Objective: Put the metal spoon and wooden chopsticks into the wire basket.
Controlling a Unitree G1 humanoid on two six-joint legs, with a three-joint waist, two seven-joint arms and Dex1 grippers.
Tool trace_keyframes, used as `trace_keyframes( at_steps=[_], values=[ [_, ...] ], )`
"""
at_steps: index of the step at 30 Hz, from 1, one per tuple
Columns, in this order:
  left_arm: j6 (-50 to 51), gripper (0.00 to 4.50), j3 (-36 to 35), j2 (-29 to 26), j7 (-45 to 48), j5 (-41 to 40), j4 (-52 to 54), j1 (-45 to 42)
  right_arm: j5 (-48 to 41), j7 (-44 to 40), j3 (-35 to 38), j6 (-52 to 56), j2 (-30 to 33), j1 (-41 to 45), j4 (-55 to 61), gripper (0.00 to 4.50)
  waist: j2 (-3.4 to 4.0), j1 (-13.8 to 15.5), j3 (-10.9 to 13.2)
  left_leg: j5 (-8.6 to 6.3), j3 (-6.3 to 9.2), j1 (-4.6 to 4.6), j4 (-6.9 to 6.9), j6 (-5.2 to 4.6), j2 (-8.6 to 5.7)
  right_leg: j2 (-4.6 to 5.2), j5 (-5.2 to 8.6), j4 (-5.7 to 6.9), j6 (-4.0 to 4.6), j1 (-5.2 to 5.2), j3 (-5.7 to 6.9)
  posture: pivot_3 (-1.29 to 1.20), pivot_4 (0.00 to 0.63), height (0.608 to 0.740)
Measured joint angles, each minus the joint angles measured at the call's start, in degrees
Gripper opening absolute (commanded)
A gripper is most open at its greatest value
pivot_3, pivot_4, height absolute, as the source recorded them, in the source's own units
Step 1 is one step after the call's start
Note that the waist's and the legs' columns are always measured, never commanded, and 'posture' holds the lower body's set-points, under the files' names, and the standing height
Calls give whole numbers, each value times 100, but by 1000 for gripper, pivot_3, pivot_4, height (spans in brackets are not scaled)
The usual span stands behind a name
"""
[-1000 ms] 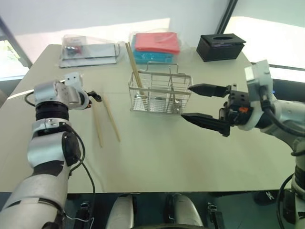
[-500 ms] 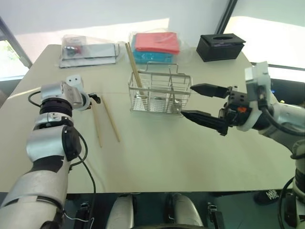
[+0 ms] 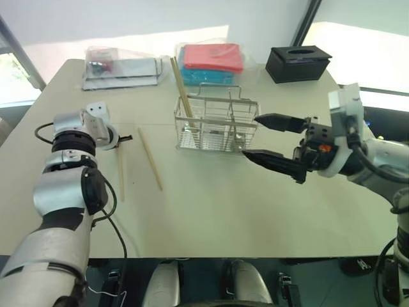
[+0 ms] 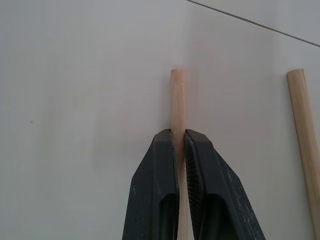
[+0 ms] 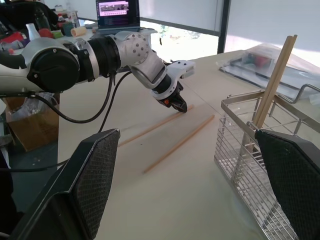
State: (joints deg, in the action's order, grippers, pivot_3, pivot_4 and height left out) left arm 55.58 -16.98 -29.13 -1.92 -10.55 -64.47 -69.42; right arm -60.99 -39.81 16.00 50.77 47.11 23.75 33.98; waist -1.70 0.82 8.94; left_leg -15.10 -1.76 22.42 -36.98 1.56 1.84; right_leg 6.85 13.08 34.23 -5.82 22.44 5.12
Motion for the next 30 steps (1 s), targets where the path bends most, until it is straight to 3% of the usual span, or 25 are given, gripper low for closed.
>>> trace_keyframes(
  at_steps=[10, 18, 25, 30],
  values=[
    [-252, 29, -45, -125, -33, 9, 81, 21, 66, -106, 0, -107, 151, -101, -4, 4500, -5, -5, 3, 0, -1, 2, 1, 0, 2, -1, 0, 0, 0, 6, 0, 0, 150, 703],
    [-2130, 29, -216, -591, 2052, -599, 2766, 309, 61, -220, 104, -102, 510, -428, 10, 4500, -14, 11, 8, -1, -7, 11, 4, 4, 5, 8, -1, -13, 3, 8, 0, 0, 150, 703],
    [-2550, 29, -470, -204, 3052, -1692, 4157, -273, -14, -15, 231, -109, 504, -511, 51, 4500, -17, 18, 8, -1, -4, 7, -5, -1, 2, 7, -1, -14, 2, -4, 1, 0, 150, 703],
    [-2861, 29, -156, 422, 3149, -1757, 4374, -552, -61, 144, 240, -124, 445, -599, 181, 4500, -11, 12, 4, -2, -3, 0, -5, -5, 1, 4, -1, -12, 1, -11, 1, 0, 150, 703]
  ],
)
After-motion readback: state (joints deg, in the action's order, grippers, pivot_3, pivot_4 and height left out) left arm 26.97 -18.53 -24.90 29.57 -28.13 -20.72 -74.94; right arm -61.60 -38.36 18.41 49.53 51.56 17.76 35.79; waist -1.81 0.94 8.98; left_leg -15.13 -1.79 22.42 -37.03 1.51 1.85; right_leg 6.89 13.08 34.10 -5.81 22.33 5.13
